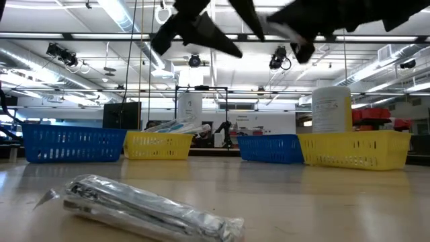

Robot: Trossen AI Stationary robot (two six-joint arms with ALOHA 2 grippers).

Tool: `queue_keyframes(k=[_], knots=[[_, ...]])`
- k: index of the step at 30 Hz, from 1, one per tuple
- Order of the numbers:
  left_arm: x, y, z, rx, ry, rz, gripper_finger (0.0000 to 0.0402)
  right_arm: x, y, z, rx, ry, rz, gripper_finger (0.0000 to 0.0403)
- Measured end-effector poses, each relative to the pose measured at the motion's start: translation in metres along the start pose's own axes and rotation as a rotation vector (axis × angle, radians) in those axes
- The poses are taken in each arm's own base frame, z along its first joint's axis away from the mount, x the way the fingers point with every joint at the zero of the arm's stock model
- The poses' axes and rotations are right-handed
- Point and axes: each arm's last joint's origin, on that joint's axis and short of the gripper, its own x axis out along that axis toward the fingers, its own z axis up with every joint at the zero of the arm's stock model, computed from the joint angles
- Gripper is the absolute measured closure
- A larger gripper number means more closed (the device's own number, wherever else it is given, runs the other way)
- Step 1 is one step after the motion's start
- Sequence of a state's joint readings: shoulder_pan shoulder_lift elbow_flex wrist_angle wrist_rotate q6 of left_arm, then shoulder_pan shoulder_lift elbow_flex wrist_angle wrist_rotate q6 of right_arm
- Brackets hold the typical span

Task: Pick & Place Travel size toiletries
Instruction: Put the toothpaste into the left blue bin

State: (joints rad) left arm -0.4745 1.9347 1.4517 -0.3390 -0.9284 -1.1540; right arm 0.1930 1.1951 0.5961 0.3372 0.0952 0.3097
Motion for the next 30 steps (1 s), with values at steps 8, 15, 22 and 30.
queue_keyframes(k=[8, 15, 22, 30], knots=[[0.006, -0.018, 0.02, 0.078, -0.125, -0.115, 0.0221, -0.001, 0.011, 0.004, -0.082, -0.096, -0.074, 0.0307], [0.019, -0.015, 0.03, 0.063, -0.112, -0.13, 0.0221, -0.003, 0.017, 0.011, -0.089, -0.193, -0.057, 0.0308], [0.021, -0.016, 0.034, 0.131, -0.121, -0.142, 0.0224, -0.003, 0.019, 0.013, -0.095, -0.207, -0.038, 0.0307], [0.021, -0.016, 0.034, 0.179, -0.116, -0.146, 0.03, -0.004, 0.019, 0.014, -0.093, -0.217, -0.036, 0.0306]])
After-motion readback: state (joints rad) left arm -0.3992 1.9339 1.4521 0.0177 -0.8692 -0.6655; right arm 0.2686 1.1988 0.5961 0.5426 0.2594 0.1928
